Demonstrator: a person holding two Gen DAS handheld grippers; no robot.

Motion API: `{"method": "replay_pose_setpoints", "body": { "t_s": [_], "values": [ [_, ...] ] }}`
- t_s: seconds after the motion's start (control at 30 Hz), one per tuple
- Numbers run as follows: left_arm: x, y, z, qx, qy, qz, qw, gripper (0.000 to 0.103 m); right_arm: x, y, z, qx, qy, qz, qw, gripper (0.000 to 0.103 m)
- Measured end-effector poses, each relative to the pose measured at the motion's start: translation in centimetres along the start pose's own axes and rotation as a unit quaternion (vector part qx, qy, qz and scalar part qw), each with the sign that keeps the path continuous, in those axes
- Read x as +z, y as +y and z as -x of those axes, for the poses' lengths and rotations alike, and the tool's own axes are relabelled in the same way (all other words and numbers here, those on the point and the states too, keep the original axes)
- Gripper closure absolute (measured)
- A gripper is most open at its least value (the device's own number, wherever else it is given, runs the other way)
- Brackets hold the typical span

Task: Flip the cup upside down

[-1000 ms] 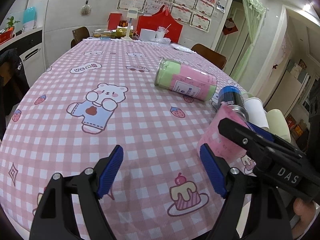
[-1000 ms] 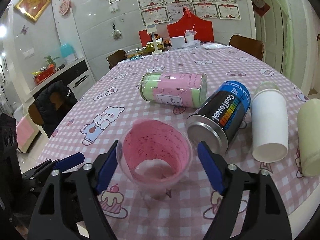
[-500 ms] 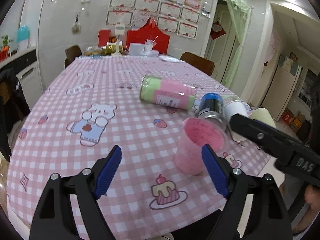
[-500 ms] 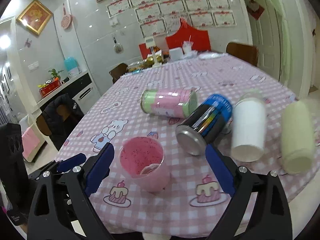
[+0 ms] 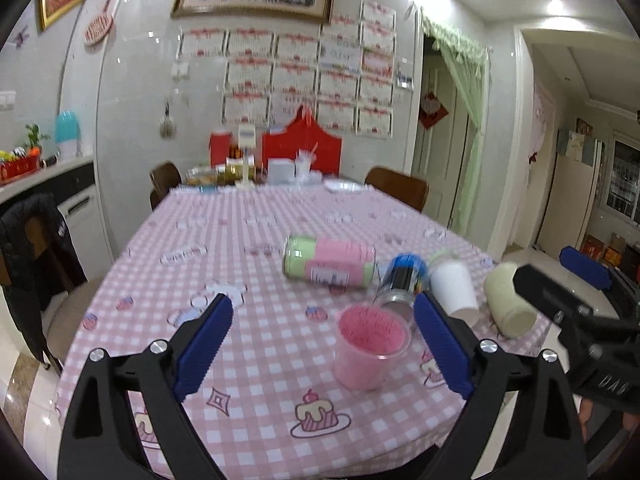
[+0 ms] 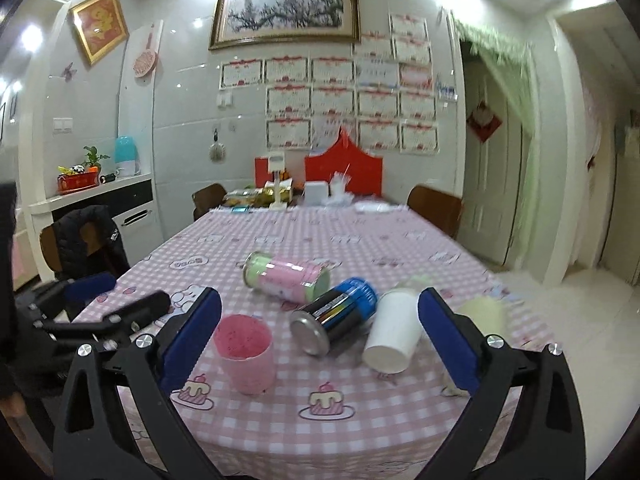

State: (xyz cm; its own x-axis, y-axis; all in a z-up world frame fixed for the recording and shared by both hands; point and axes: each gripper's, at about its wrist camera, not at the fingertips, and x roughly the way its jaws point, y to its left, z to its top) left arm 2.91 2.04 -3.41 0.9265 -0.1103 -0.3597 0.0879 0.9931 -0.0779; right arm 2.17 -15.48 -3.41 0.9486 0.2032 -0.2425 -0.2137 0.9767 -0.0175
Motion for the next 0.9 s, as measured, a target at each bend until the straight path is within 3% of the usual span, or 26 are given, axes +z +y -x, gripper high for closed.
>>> {"method": "replay_pose_setpoints", "body": {
  "t_s": [0.17,0.43,0.9],
  "values": [
    [0.6,-1.4,1.8,0.018,-0.039,-0.016,0.9989,0.011,-0.4,-0.3,1.0,-0.011,-0.03,0.01,0.999,0.008],
    [1.1,-2.9,2.7,0.027,-0.068,-0.04,0.9965,0.011,-0.7,-0.8,1.7,-0.01,-0.046,-0.002,0.999,0.008],
    [0.8,-3.7,2.7,0.034,-0.084,-0.046,0.9948,0.011,-1.2,-1.4,2.0,-0.015,-0.05,-0.012,0.999,0.008]
  ]
}}
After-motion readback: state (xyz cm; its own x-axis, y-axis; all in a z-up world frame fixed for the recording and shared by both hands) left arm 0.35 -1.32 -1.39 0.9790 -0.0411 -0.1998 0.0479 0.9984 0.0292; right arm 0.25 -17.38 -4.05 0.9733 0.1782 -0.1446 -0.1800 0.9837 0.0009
